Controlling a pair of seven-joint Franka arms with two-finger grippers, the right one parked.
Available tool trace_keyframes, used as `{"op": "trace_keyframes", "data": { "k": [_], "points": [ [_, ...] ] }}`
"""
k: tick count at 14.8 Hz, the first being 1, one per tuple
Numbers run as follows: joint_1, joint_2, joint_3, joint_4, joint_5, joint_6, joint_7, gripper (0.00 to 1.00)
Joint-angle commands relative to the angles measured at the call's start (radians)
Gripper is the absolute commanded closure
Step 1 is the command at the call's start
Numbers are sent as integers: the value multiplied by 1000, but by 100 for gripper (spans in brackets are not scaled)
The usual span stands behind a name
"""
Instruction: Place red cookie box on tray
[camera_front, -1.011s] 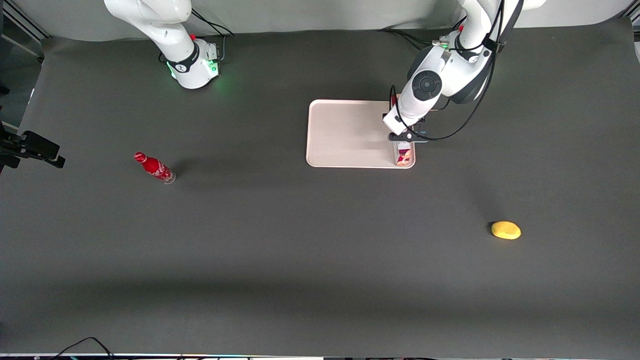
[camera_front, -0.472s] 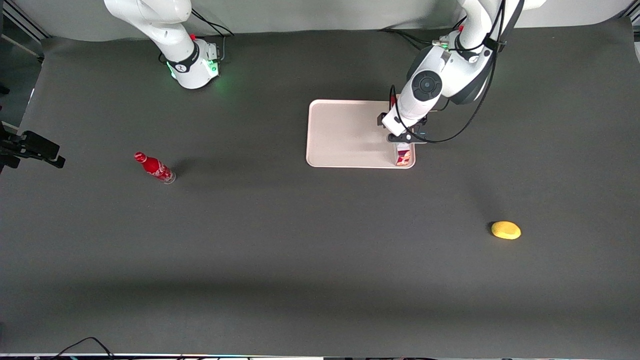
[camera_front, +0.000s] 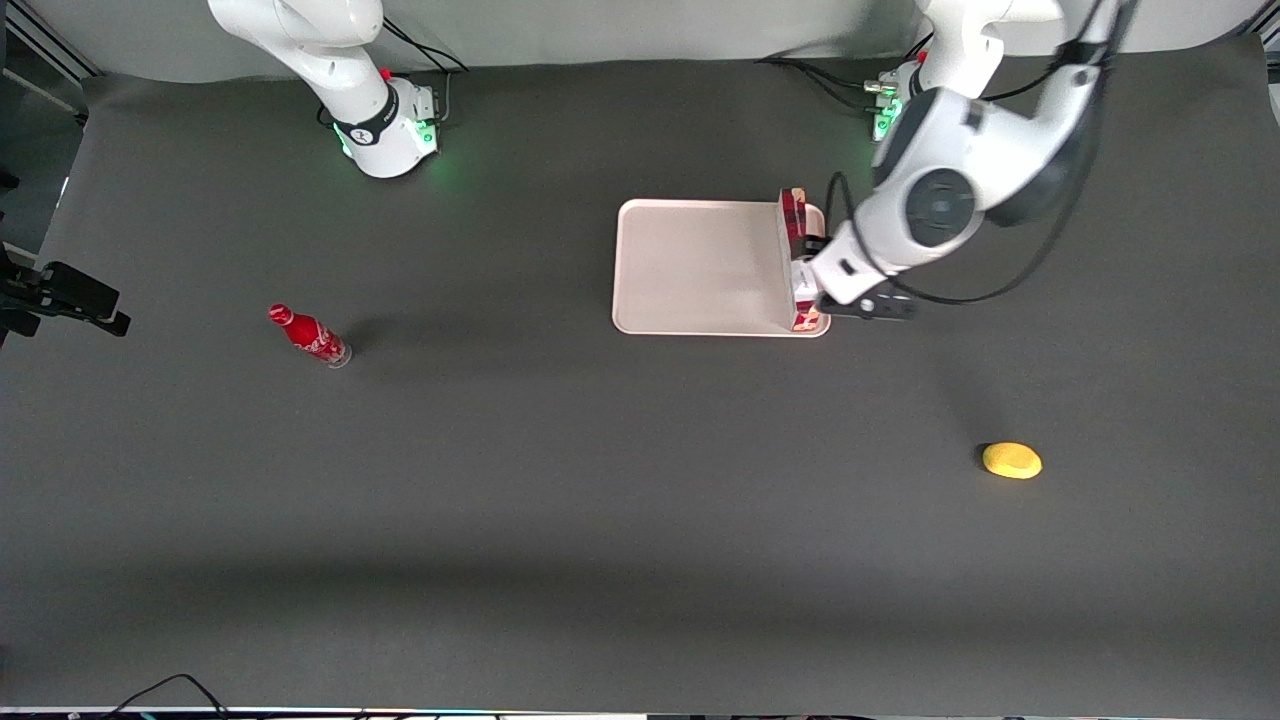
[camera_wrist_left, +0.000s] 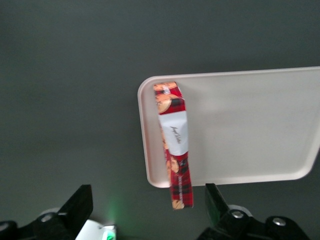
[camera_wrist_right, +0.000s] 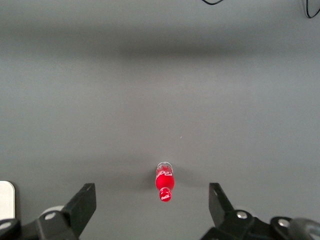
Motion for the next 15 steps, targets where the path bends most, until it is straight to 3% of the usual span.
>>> {"op": "trace_keyframes", "data": {
  "k": [1,5,8,11,15],
  "points": [
    [-5,11,111,278,70,-212,62,0],
    [-5,17,179,464,227,-207,98,0],
    [-5,27,241,576,236,-210,164,0],
    [14,39,274,576,236,-193,273,0],
    [27,48,277,578,278,-198,276,0]
  ]
}}
